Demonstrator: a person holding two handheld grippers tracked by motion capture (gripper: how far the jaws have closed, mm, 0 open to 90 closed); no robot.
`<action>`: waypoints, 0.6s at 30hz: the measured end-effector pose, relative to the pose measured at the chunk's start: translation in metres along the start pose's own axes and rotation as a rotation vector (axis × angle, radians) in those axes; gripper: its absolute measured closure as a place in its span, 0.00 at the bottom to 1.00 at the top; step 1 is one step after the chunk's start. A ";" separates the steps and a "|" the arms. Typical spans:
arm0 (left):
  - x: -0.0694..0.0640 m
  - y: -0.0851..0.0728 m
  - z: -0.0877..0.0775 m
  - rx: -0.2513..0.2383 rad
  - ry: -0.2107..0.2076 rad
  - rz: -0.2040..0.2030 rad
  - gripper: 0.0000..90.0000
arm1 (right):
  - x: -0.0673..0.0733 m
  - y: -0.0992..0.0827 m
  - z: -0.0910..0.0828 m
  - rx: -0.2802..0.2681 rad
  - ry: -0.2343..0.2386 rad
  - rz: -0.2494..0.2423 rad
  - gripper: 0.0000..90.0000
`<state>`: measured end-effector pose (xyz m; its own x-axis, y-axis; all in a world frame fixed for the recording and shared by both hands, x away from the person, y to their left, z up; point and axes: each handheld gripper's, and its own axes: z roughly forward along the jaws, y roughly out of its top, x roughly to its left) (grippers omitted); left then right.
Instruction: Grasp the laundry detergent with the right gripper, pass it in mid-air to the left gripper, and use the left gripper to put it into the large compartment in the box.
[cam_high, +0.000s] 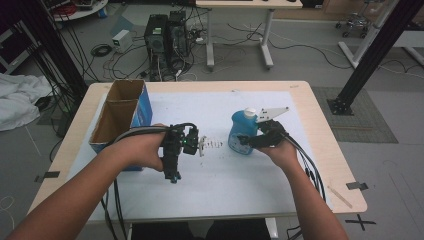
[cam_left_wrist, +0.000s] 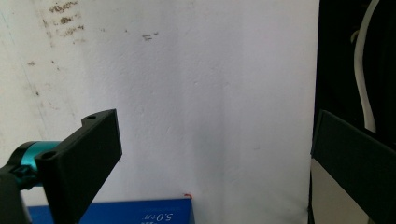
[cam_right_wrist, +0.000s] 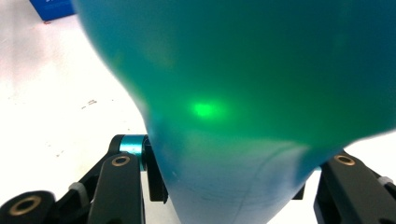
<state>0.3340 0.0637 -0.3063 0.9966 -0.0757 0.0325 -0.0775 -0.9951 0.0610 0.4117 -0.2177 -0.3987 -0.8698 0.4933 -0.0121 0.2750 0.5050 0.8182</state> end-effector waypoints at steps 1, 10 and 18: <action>0.000 0.000 -0.001 0.000 0.001 0.004 0.02 | 0.000 0.000 0.000 0.000 0.001 -0.001 0.53; 0.002 -0.002 -0.005 -0.006 0.011 -0.004 0.02 | 0.003 0.006 -0.012 -0.050 0.011 -0.017 0.53; 0.004 0.001 -0.017 -0.011 0.031 0.004 0.02 | 0.018 0.019 -0.030 -0.041 0.035 -0.048 0.53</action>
<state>0.3374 0.0634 -0.2892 0.9949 -0.0776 0.0641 -0.0821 -0.9940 0.0719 0.3894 -0.2207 -0.3658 -0.8956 0.4438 -0.0321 0.2162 0.4972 0.8403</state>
